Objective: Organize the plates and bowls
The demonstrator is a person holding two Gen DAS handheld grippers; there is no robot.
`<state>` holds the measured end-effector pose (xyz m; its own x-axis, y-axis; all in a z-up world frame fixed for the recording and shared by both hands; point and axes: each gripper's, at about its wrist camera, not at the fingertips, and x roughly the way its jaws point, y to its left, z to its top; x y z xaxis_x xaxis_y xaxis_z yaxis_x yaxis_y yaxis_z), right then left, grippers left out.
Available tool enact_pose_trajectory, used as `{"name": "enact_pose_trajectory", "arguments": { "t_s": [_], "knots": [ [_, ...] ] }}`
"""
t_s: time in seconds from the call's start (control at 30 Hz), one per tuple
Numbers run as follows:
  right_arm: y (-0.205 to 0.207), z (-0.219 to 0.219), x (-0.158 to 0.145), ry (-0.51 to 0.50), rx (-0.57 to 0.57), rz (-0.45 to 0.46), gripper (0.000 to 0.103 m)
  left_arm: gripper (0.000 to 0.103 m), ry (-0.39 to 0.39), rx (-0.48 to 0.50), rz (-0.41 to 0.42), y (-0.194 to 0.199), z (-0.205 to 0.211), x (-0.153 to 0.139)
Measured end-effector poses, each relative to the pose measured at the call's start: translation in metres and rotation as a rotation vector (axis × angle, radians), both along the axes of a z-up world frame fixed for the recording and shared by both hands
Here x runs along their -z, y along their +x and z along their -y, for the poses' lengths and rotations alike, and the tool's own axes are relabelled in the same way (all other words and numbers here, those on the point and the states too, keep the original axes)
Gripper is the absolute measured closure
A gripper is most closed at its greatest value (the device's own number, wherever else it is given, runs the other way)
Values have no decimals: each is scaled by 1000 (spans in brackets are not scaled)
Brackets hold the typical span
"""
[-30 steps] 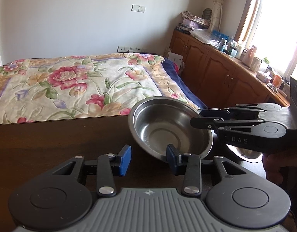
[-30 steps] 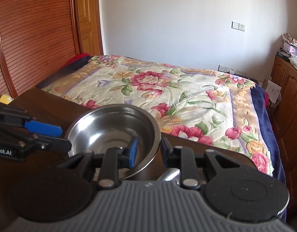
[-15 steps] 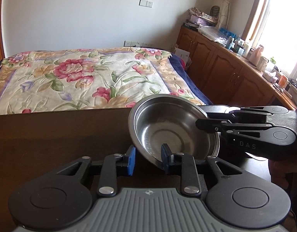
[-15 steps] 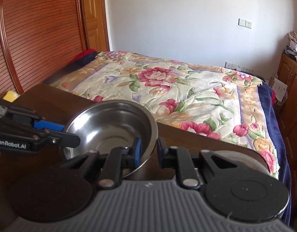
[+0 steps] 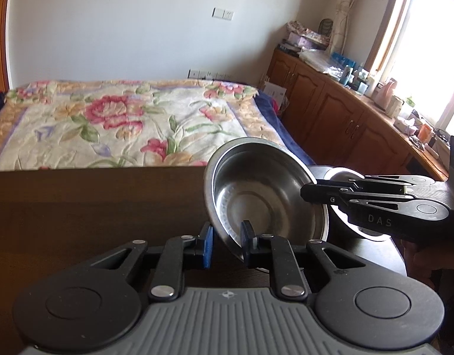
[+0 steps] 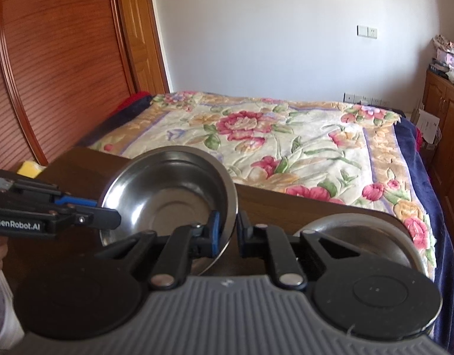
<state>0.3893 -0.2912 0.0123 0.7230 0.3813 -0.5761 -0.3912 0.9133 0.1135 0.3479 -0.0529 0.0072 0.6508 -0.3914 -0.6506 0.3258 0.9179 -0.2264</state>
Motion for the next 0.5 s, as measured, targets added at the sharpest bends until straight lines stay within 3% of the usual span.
{"name": "enact_pose_trajectory", "arguments": {
  "t_s": [0.5],
  "knots": [
    [-48, 9, -35, 39, 29, 107, 93, 88, -27, 39, 91, -48, -6, -30]
  ]
}}
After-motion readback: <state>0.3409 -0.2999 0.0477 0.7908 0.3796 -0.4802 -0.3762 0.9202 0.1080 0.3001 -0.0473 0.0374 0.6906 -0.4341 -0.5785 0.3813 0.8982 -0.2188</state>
